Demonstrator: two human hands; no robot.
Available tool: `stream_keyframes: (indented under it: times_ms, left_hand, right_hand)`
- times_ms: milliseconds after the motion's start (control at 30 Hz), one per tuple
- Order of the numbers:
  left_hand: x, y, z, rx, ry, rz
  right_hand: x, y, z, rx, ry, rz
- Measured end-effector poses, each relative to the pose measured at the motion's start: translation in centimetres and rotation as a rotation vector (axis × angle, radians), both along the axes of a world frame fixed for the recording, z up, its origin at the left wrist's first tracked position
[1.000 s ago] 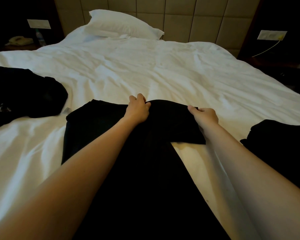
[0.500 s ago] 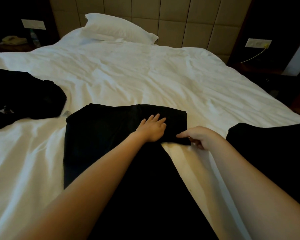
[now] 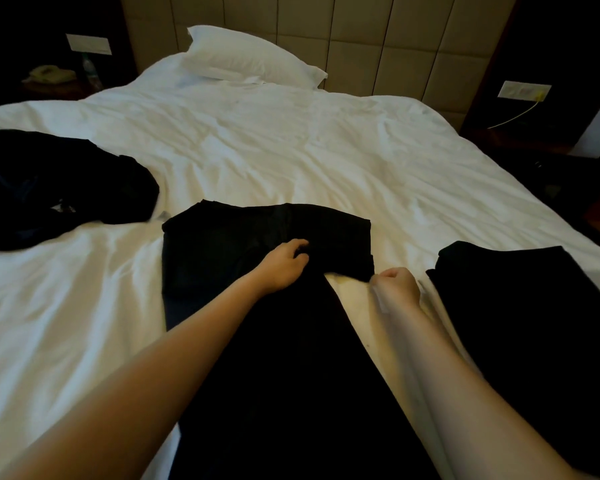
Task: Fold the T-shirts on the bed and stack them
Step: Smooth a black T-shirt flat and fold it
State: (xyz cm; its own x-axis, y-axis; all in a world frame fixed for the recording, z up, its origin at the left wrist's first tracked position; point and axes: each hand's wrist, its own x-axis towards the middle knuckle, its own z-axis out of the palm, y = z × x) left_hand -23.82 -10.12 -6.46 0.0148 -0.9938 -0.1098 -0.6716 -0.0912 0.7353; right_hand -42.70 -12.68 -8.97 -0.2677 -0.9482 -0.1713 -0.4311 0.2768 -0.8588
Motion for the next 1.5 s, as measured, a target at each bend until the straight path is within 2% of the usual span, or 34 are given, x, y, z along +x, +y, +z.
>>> stream_keyframes:
  times_ms: [133, 233, 333, 467, 600, 800, 967, 1033, 1267, 1400, 1433, 1500]
  left_hand:
    - [1.5, 5.0, -1.2, 0.093, 0.188, 0.113]
    - [1.1, 8.6, -1.4, 0.135, 0.342, 0.245]
    - [0.0, 11.5, -1.2, 0.168, 0.408, 0.269]
    - [-0.9, 15.1, -0.8, 0.221, 0.346, 0.208]
    - [-1.5, 19.4, -0.6, 0.237, 0.194, 0.16]
    - [-2.2, 24.4, 0.4, 0.265, -0.206, 0.043]
    - [-1.6, 27.3, 1.5, 0.325, -0.364, -0.01]
    - [-2.0, 28.0, 2.3, 0.3, -0.353, -0.014]
    - [-8.8, 27.5, 4.6, 0.146, -0.074, 0.058]
    - [-13.2, 27.4, 4.7, 0.142, -0.058, 0.086]
    - [-14.0, 27.5, 4.6, 0.17, -0.054, 0.069]
    - [-14.9, 27.7, 4.2, 0.246, -0.056, 0.011]
  right_hand:
    - [0.5, 4.8, 0.0, -0.013, 0.063, 0.08]
    - [0.4, 8.2, 0.5, 0.067, 0.102, 0.235]
    - [-0.4, 10.6, 0.6, 0.204, 0.06, 0.307]
    - [-1.7, 13.0, 0.4, 0.328, -0.11, 0.308]
    - [-3.0, 15.3, 0.5, 0.41, -0.041, 0.351]
    - [-4.7, 20.0, 0.9, 0.442, -0.019, 0.324]
    - [-6.5, 23.6, 1.1, 0.419, 0.033, 0.327]
    - [-6.9, 24.9, 1.1, 0.389, 0.042, 0.315]
    - [-8.0, 27.8, 0.8, 0.308, 0.011, 0.295]
    - [-9.0, 28.5, 0.8, 0.261, -0.021, 0.266]
    - [-9.3, 28.7, 0.8, 0.243, 0.046, 0.289]
    - [-9.9, 29.1, 1.2, 0.187, 0.313, 0.319]
